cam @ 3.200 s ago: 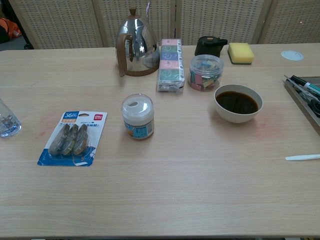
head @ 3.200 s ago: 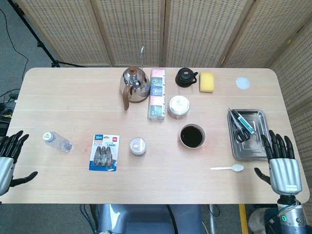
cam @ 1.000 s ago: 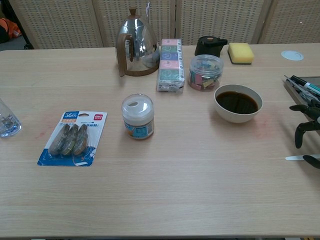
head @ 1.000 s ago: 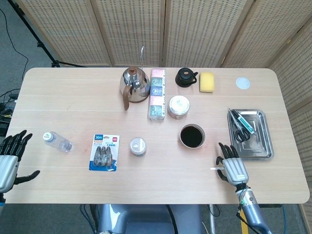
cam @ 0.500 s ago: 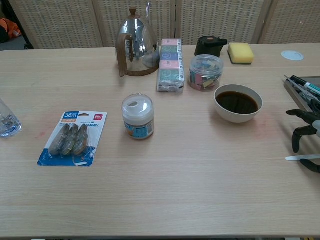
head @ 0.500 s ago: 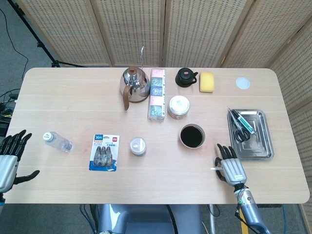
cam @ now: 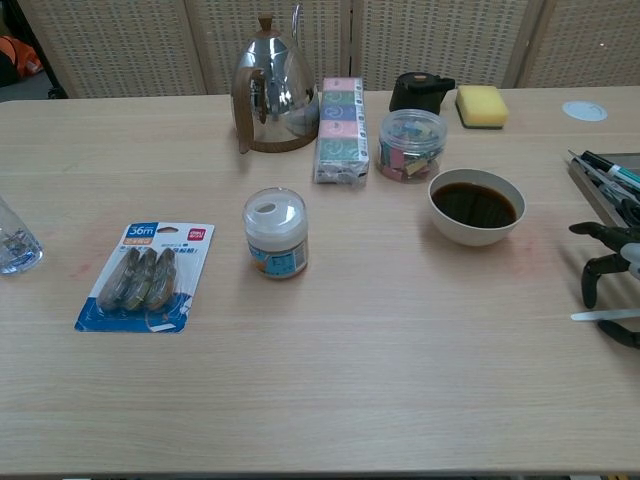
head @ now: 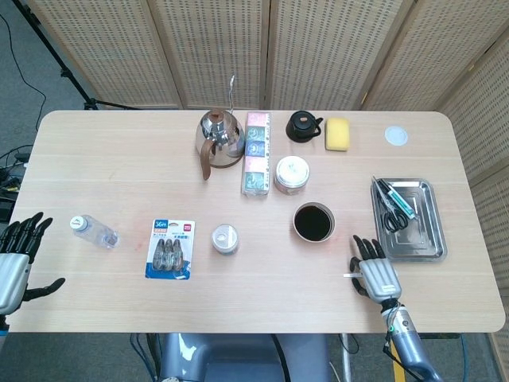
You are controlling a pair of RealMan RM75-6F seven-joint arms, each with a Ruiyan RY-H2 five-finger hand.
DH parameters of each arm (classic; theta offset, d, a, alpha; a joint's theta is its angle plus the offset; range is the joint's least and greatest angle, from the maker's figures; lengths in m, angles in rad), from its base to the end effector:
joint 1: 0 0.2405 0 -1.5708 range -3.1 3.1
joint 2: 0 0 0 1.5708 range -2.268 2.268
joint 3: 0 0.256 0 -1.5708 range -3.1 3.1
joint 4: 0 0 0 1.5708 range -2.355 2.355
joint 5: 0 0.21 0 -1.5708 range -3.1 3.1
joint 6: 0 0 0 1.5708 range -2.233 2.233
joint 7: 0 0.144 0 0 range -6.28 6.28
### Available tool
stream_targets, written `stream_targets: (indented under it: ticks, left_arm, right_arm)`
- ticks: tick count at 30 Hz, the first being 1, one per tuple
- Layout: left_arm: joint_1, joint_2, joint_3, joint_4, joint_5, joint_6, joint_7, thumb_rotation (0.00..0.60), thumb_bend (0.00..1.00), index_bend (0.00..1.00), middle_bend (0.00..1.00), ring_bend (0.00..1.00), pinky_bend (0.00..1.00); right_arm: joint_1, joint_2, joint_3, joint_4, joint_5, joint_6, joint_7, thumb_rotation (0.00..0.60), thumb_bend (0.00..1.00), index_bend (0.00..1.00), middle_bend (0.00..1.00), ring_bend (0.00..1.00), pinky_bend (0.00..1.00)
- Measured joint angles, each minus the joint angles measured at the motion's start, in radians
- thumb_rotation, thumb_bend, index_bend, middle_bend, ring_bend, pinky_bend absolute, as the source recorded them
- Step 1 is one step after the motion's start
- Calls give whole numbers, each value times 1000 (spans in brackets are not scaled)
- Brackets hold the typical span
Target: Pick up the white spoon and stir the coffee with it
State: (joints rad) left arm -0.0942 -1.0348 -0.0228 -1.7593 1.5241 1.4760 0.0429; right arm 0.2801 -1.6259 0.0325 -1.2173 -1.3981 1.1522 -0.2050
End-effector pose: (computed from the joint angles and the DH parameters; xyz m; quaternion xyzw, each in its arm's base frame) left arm -0.2856 0.1758 0.1661 -0.6088 -0.3952 -0.3915 0.5656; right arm -0.3045 -0.2306 -0.0193 0.6967 -0.4137 0.2945 0.5067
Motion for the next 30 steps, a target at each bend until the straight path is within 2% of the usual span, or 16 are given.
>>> stream_targets:
  ticks: [11, 15, 21, 30]
  left_arm:
    - [0, 0, -1, -1, -1, 0, 0, 600, 0, 0, 0, 0, 0]
    - [0, 0, -1, -1, 0, 1, 1, 600, 0, 0, 0, 0, 0]
    - [0, -1, -1, -1, -2, -1, 1, 600, 0, 0, 0, 0, 0]
    - [-3, -2, -1, -2, -5, -7, 5, 600, 0, 0, 0, 0, 0]
  right_arm:
    - [14, 15, 1, -26, 28, -39, -38, 600, 414, 481, 0, 0, 0]
    - [18, 22, 3, -38, 42, -53, -52, 600, 416, 510, 0, 0, 0]
    - [23, 30, 6, -52, 56, -64, -54, 600, 466, 541, 0, 0, 0]
    - [23, 40, 7, -65, 32, -36, -23, 600, 466, 564, 0, 0, 0]
